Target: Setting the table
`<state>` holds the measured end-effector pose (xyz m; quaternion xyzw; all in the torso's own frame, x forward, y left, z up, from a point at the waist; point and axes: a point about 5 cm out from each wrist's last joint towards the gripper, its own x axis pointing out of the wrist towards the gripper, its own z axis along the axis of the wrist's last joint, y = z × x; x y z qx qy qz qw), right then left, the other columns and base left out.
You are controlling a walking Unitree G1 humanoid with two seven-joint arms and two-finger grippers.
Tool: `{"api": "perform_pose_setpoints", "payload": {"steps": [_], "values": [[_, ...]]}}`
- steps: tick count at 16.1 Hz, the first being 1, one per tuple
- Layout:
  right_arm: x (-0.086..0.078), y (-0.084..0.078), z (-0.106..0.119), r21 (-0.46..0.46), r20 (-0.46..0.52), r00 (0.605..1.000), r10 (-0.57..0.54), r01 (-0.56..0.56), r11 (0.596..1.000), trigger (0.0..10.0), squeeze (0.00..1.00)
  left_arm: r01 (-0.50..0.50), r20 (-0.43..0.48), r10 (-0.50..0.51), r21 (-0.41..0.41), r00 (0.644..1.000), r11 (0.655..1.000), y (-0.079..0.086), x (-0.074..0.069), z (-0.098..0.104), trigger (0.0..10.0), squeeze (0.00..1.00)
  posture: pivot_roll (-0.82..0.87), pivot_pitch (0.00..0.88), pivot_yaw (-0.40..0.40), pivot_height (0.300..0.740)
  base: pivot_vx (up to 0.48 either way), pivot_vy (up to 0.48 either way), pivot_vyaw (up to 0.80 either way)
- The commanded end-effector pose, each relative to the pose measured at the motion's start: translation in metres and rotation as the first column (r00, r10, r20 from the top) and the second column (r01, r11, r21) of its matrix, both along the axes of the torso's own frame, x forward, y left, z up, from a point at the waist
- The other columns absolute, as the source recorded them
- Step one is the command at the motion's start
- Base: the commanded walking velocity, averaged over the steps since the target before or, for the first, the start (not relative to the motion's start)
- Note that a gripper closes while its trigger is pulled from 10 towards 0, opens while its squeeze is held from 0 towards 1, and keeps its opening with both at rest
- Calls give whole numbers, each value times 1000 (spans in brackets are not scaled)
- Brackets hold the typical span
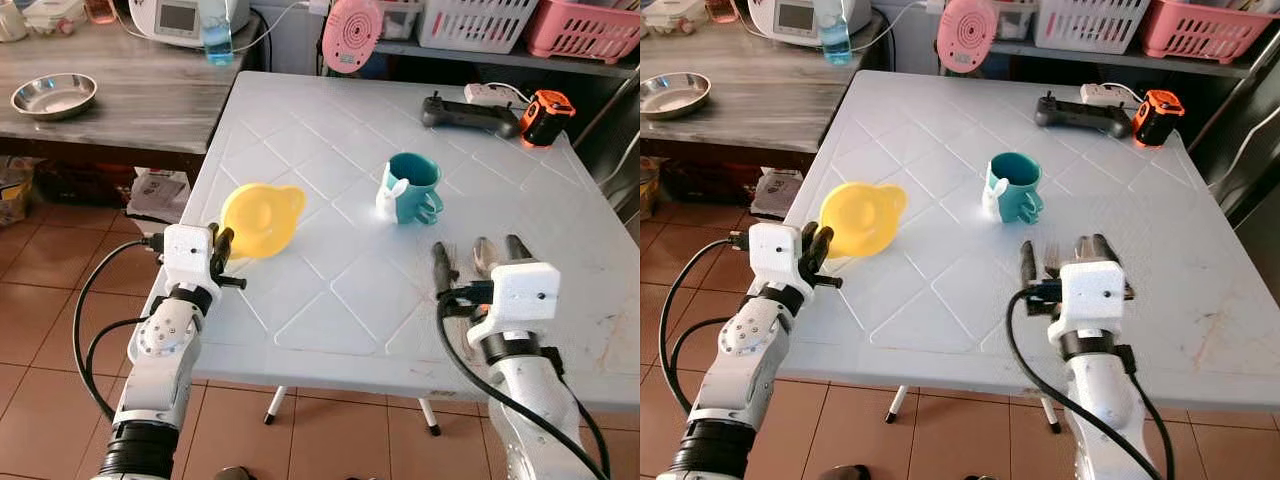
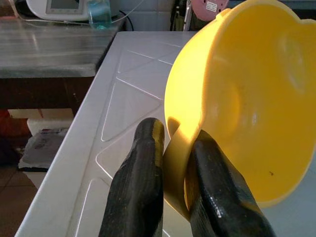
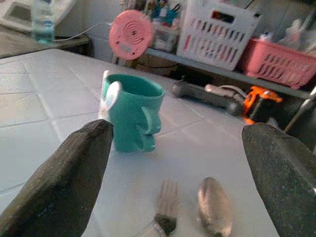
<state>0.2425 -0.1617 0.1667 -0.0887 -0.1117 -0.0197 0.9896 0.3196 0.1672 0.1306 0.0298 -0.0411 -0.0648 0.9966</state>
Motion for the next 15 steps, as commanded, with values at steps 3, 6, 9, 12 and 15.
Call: {"api": "perform_pose_setpoints", "payload": {"steps": [3, 6, 9, 12, 15], "values": [[-3, -11, -3, -10, -1, 998, -68, 68, 998, 10000, 0, 6, 12, -6, 15, 1000, 1000, -1, 2, 2, 10000, 0, 194, 116, -53, 740, 0, 301, 0], [-3, -11, -4, -11, 2, 997, -78, 78, 997, 10000, 0, 13, 12, -13, 21, 1000, 1000, -3, 4, 2, 10000, 0, 191, 113, -44, 740, 0, 361, 0], [-3, -11, -5, -9, 4, 996, -85, 85, 996, 10000, 0, 20, 11, -20, 24, 1000, 1000, -4, 6, 2, 10000, 0, 192, 110, -41, 740, 0, 369, 0], [-2, -11, -5, -10, 5, 996, -87, 87, 996, 10000, 0, 25, 8, -25, 27, 1000, 999, -4, 6, 2, 10000, 0, 194, 109, -42, 740, 0, 373, 0], [-1, -11, -5, -12, 8, 996, -87, 87, 996, 10000, 0, 28, 7, -28, 28, 1000, 999, -6, 6, 1, 10000, 0, 194, 109, -45, 740, 0, 381, 0]]}}
